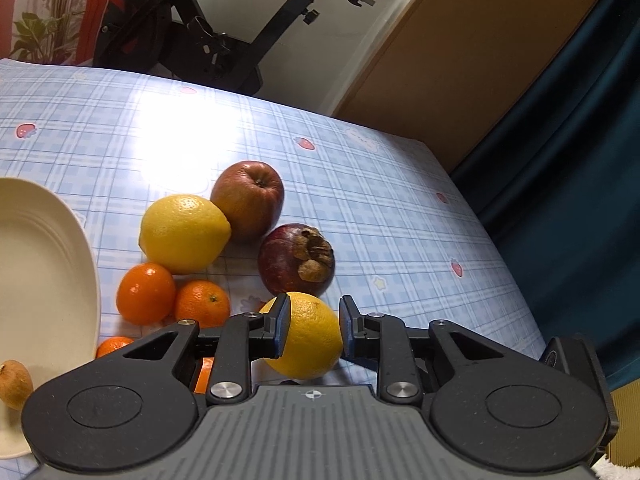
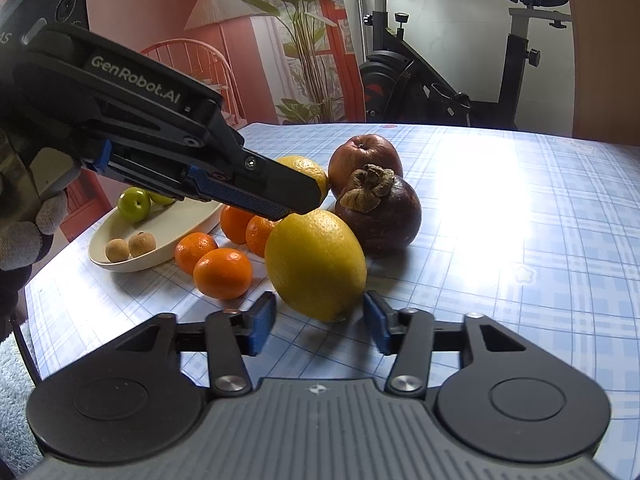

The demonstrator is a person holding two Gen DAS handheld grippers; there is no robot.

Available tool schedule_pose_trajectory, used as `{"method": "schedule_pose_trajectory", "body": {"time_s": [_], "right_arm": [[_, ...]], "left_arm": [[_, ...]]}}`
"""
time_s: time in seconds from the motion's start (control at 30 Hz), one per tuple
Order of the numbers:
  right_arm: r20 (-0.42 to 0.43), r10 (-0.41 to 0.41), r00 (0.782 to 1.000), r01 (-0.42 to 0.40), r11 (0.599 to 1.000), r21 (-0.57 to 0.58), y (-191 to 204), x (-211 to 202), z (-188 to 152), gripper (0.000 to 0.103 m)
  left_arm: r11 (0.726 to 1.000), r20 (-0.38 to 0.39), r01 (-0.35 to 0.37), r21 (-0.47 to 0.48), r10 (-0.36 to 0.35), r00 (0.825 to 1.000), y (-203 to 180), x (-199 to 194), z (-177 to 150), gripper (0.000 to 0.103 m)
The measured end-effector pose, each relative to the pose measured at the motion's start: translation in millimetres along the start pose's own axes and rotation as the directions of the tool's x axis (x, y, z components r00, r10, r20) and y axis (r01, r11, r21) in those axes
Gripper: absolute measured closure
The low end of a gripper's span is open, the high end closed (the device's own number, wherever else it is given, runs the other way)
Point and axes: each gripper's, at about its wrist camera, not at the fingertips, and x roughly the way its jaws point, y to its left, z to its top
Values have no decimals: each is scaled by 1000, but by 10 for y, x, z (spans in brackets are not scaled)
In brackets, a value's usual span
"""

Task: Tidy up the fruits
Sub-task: 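Hold the lemon in the left gripper and settle the grip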

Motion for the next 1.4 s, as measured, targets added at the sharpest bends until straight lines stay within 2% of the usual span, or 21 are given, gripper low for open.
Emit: {"method": "schedule_pose_trajectory", "body": {"time_s": [0.13, 0.3, 0.4, 0.6, 0.7, 0.83, 1.0, 1.4], "right_arm": [[5, -10, 1000, 10, 1000, -3, 10, -10, 0, 38], [17, -13, 1000, 13, 1000, 6, -7, -29, 1, 38], [16, -30, 999, 30, 1000, 6, -6, -34, -8, 48], [12, -17, 1000, 17, 999, 35, -55, -55, -17, 49], [10, -12, 1000, 12, 999, 39, -65, -57, -18, 50], [-1, -3, 1000, 3, 999, 33, -62, -48, -26, 52], [0, -2, 1000, 2, 999, 34, -66, -48, -32, 52], [3, 2, 1000, -2, 999, 40, -74, -47, -35, 52]], "left_arm": [[1000, -9, 29, 11, -29, 1000, -49, -6, -7, 76], [997, -20, 60, 41, -59, 998, -161, 6, -26, 76], [997, -19, 65, 38, -65, 998, -182, 34, -35, 76], [995, -39, 90, 38, -89, 995, -190, 76, -9, 76], [996, -41, 87, 25, -86, 995, -171, 84, 13, 76], [999, -13, 44, -2, -44, 999, -53, 51, 43, 76], [1000, -23, -1, -3, 1, 1000, 29, 88, 32, 75], [999, -19, 23, -44, -24, 1000, 135, 92, 21, 74]]}}
